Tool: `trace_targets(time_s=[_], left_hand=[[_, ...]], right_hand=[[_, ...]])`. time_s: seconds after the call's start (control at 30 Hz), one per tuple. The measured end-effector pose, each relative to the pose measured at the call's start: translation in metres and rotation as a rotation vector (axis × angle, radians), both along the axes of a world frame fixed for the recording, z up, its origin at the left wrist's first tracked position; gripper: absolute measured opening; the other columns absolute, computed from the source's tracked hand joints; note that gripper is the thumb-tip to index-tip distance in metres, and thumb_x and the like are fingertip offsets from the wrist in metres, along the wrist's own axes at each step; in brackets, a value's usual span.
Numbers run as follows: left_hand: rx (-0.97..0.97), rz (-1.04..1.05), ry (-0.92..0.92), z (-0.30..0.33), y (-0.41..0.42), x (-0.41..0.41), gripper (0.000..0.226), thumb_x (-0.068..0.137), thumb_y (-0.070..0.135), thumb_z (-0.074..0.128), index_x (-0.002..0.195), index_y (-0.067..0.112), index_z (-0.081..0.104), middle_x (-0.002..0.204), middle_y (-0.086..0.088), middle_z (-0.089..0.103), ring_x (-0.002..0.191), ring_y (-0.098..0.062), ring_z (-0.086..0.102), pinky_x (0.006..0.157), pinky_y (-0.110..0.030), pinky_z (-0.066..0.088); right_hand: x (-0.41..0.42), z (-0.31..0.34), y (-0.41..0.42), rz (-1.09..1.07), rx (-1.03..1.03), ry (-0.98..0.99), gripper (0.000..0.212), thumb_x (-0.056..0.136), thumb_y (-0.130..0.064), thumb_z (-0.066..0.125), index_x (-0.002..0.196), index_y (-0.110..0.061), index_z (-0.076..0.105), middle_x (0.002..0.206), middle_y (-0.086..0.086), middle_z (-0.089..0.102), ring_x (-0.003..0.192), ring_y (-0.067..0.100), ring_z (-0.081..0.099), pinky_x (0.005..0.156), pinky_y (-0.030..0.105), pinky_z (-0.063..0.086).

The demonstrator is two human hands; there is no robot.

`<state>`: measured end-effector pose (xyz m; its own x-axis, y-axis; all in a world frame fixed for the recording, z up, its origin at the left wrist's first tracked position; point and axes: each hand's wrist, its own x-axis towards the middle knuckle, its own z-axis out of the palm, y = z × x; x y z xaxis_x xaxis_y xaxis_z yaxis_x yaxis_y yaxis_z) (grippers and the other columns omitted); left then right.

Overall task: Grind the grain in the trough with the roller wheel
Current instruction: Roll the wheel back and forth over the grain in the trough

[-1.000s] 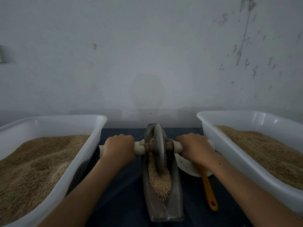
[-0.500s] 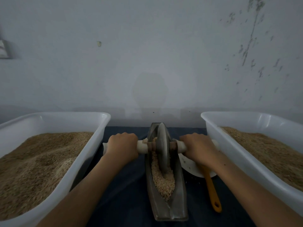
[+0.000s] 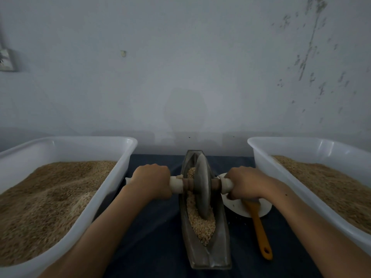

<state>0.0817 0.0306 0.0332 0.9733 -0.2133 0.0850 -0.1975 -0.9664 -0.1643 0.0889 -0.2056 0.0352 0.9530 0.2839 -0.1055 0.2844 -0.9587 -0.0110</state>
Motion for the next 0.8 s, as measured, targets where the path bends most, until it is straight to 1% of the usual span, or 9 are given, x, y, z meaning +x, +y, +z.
trace_targets(time_s=[0.1, 0.17, 0.2, 0.27, 0.33, 0.43, 0.57, 0.67, 0.8], left_hand=[[-0.021, 0.016, -0.039, -0.003, 0.0, 0.002, 0.018, 0.082, 0.032, 0.061, 0.095, 0.019, 0.058, 0.072, 0.007, 0.048, 0.072, -0.013, 0.052, 0.067, -0.027, 0.042], [-0.03, 0.028, -0.098, -0.005, -0.001, 0.002, 0.019, 0.084, 0.031, 0.059, 0.098, 0.019, 0.059, 0.078, 0.005, 0.052, 0.074, -0.014, 0.052, 0.067, -0.027, 0.041], [-0.035, 0.032, -0.132, -0.006, -0.002, 0.002, 0.019, 0.085, 0.031, 0.058, 0.1, 0.02, 0.059, 0.083, 0.004, 0.056, 0.077, -0.015, 0.055, 0.067, -0.027, 0.04], [-0.048, 0.038, -0.201, -0.008, -0.004, 0.002, 0.019, 0.086, 0.033, 0.057, 0.102, 0.022, 0.057, 0.095, 0.002, 0.061, 0.086, -0.017, 0.059, 0.069, -0.028, 0.038], [-0.055, 0.042, -0.243, -0.01, -0.005, 0.002, 0.019, 0.086, 0.032, 0.056, 0.103, 0.022, 0.057, 0.099, 0.001, 0.062, 0.091, -0.019, 0.06, 0.069, -0.028, 0.037], [-0.051, 0.033, -0.239, -0.011, -0.004, 0.002, 0.02, 0.086, 0.032, 0.057, 0.103, 0.022, 0.057, 0.097, 0.001, 0.062, 0.088, -0.018, 0.059, 0.068, -0.028, 0.039], [-0.038, 0.027, -0.111, -0.007, 0.0, 0.004, 0.024, 0.084, 0.033, 0.06, 0.102, 0.018, 0.059, 0.083, 0.004, 0.055, 0.075, -0.014, 0.052, 0.069, -0.027, 0.042], [-0.043, 0.009, -0.001, -0.005, 0.003, 0.004, 0.028, 0.08, 0.033, 0.064, 0.102, 0.016, 0.058, 0.073, 0.007, 0.046, 0.072, -0.012, 0.049, 0.068, -0.027, 0.042], [-0.043, 0.011, 0.03, -0.005, 0.004, 0.003, 0.031, 0.079, 0.034, 0.066, 0.104, 0.017, 0.058, 0.07, 0.008, 0.044, 0.07, -0.011, 0.048, 0.067, -0.027, 0.04]], right_hand=[[0.004, -0.004, 0.0, 0.002, -0.019, -0.065, 0.011, 0.082, -0.029, 0.067, 0.091, -0.028, 0.06, 0.081, -0.006, 0.061, 0.075, 0.012, 0.059, 0.058, 0.023, 0.04], [0.005, -0.009, 0.001, 0.009, -0.028, -0.193, 0.007, 0.084, -0.03, 0.062, 0.08, -0.03, 0.056, 0.076, -0.007, 0.059, 0.069, 0.011, 0.055, 0.053, 0.023, 0.035], [0.006, -0.012, 0.002, 0.007, -0.021, -0.26, 0.01, 0.085, -0.03, 0.059, 0.077, -0.031, 0.054, 0.078, -0.007, 0.061, 0.07, 0.012, 0.056, 0.054, 0.024, 0.036], [0.008, -0.018, 0.002, -0.006, 0.027, -0.352, 0.008, 0.087, -0.03, 0.056, 0.08, -0.029, 0.054, 0.083, -0.005, 0.064, 0.076, 0.015, 0.06, 0.064, 0.029, 0.046], [0.008, -0.022, 0.003, -0.02, 0.065, -0.385, 0.006, 0.089, -0.028, 0.055, 0.083, -0.028, 0.054, 0.086, -0.005, 0.064, 0.079, 0.017, 0.061, 0.072, 0.033, 0.05], [0.008, -0.022, 0.002, -0.019, 0.056, -0.372, 0.005, 0.089, -0.028, 0.055, 0.084, -0.026, 0.056, 0.086, -0.004, 0.064, 0.08, 0.016, 0.061, 0.075, 0.035, 0.052], [0.004, -0.01, 0.003, 0.018, -0.033, -0.245, 0.007, 0.086, -0.029, 0.06, 0.081, -0.028, 0.055, 0.085, -0.004, 0.063, 0.078, 0.015, 0.059, 0.061, 0.026, 0.039], [0.001, 0.0, 0.005, 0.017, -0.077, -0.106, 0.012, 0.083, -0.029, 0.066, 0.093, -0.026, 0.061, 0.084, -0.003, 0.061, 0.079, 0.015, 0.06, 0.06, 0.026, 0.04], [-0.001, 0.002, 0.004, 0.004, -0.072, -0.063, 0.019, 0.083, -0.028, 0.066, 0.101, -0.024, 0.062, 0.081, -0.005, 0.058, 0.078, 0.014, 0.059, 0.06, 0.024, 0.04]])
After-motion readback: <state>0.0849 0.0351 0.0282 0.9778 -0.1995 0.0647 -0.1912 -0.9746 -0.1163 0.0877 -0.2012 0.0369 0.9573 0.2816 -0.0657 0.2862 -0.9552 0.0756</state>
